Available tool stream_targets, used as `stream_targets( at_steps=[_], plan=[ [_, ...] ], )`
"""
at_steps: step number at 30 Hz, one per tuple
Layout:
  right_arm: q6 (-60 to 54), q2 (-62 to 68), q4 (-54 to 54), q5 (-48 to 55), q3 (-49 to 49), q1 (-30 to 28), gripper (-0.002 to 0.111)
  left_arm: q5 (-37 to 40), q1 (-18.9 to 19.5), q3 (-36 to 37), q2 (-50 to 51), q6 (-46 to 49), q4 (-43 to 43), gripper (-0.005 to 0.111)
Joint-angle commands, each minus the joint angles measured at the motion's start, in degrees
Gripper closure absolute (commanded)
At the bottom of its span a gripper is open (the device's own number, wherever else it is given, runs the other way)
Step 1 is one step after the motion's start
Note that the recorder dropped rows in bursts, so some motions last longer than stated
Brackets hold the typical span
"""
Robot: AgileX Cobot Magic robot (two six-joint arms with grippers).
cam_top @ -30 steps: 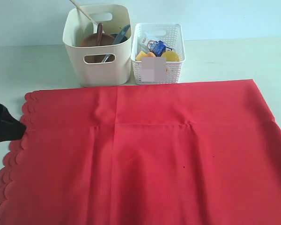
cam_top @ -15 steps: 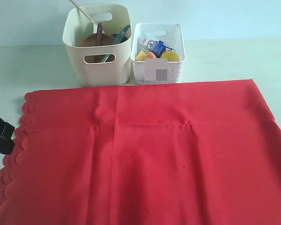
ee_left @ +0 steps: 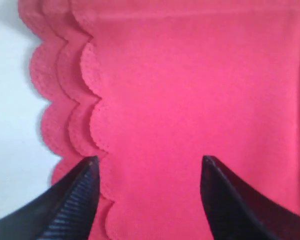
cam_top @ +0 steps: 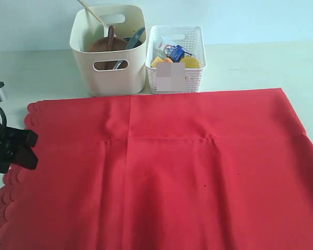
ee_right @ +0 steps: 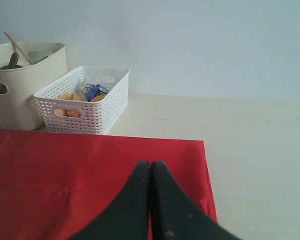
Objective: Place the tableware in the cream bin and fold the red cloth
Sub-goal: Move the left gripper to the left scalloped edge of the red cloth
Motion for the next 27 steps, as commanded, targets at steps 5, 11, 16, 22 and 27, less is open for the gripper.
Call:
stream_targets(
  at_steps=[5, 11, 16, 22, 27],
  plan=[
    [-0.30, -0.33, -0.10, -0.32, 0.27, -0.26, 0.108, -2.23, 5.87, -2.69, 5.58, 2.22, -1.52, 0.049],
    [-0.30, -0.33, -0.10, -0.32, 0.27, -0.26, 0.108, -2.11, 7.01, -4.93, 9.60, 6.46, -4.59, 0.049],
    [-0.30, -0.33, -0.10, -0.32, 0.27, -0.26, 0.108, -2.11, 7.51, -6.57, 12.49, 7.79, -4.90, 0.049],
    [-0.30, -0.33, -0.10, -0.32, 0.27, -0.26, 0.108, -2.02, 9.13, -7.05, 14.61, 10.47, -7.00, 0.049],
    [-0.30, -0.33, -0.10, -0.32, 0.27, -0.26, 0.108, -1.63, 9.13, -7.16, 15.87, 11.85, -7.83, 0.049]
  ],
)
